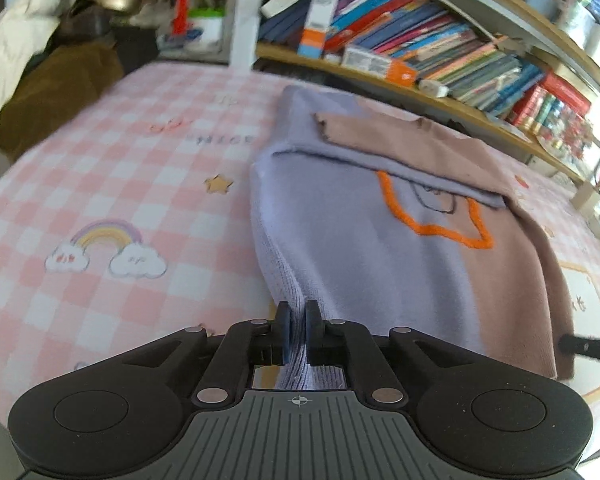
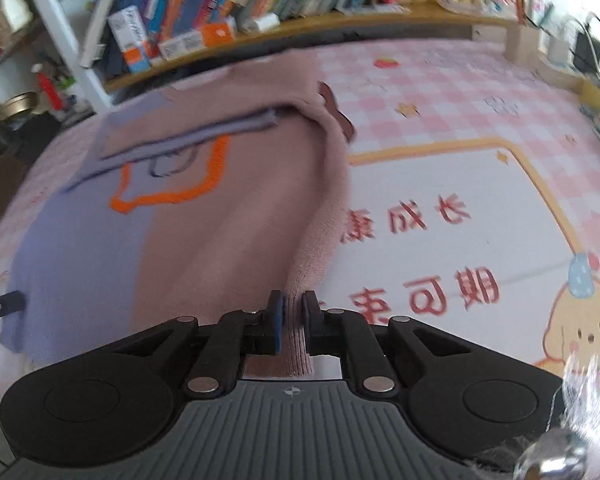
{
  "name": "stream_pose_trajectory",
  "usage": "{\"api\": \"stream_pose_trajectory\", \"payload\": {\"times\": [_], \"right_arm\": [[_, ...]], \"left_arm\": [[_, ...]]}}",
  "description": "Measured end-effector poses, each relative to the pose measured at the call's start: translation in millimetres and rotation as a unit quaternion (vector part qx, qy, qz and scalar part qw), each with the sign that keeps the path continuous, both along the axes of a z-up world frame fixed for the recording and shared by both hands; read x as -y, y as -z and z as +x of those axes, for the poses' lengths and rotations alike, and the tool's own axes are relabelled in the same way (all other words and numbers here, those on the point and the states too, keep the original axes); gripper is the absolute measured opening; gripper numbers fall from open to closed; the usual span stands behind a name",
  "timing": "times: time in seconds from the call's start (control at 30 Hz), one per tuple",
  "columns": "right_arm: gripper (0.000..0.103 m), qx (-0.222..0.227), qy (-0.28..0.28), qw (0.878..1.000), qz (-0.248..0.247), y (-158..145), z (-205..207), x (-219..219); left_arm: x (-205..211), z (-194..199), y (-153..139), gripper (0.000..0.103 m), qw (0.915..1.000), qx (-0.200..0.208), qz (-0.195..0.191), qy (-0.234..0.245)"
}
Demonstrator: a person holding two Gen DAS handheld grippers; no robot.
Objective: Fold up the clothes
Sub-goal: 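Grasp the lavender hem with the left gripper while the right gripper grasps the pink hem, then lift the hem with both grippers and fold it up toward the collar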
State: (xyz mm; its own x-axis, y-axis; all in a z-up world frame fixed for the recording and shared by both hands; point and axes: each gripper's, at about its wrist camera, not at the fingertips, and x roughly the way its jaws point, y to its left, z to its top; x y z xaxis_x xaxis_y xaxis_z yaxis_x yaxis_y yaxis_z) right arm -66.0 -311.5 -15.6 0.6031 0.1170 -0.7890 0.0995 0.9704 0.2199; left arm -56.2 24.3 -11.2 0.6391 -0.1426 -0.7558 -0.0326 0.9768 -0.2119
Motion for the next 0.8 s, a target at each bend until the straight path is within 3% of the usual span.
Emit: {"api": "stream_pose_trajectory", "payload": {"times": [0.07, 0.23, 0.3, 0.37, 0.4, 0.43, 0.47, 0.5, 0.8], "right_arm": [[0.012, -0.005, 0.01, 1.0, 0.005, 3.4, 0.6, 2.9], [0.026, 0.002, 0.008, 1.0, 0.011, 3.4, 0.9, -0.4], [0.03, 0.008, -0.004, 1.0, -0.003, 3.9, 1.7, -5.4], [0.029, 0.012, -0.016, 1.0, -0.02, 4.4, 2.4, -9.9], [0.027, 0.011, -0.02, 0.999, -0.026, 4.3, 2.6, -9.8], [0.02, 0.009, -0.023, 0.999, -0.032, 4.3, 2.7, -9.8], [0.01, 0.008, -0.026, 0.999, -0.038, 4.3, 2.8, -9.7], [0.01, 0.005, -0.025, 0.999, -0.035, 4.3, 2.8, -7.2], [0.009, -0.006, 0.006, 1.0, 0.008, -3.3, -30.7, 26.5]], "left_arm": [[-4.7, 0.4, 3.9, 0.011, 0.9999, -0.01, -0.008, -0.006], [-5.4, 1.7, 10.5, 0.042, 0.9996, -0.019, -0.02, -0.004], [-1.5, 1.9, 10.3, 0.047, 0.9998, -0.014, -0.015, 0.003], [2.0, 1.6, 10.3, 0.042, 0.9999, -0.01, -0.005, 0.004], [3.7, 1.4, 10.4, 0.027, 1.0, -0.008, 0.001, 0.004], [2.2, 1.0, 10.1, 0.017, 1.0, -0.008, -0.005, 0.002], [-0.9, 0.4, 9.8, 0.015, 0.9998, -0.008, -0.015, -0.002], [-4.1, -0.2, 9.4, 0.009, 0.9996, -0.009, -0.026, -0.005], [-9.7, -28.0, -0.2, 0.005, 0.9972, -0.021, -0.07, -0.018]]}}
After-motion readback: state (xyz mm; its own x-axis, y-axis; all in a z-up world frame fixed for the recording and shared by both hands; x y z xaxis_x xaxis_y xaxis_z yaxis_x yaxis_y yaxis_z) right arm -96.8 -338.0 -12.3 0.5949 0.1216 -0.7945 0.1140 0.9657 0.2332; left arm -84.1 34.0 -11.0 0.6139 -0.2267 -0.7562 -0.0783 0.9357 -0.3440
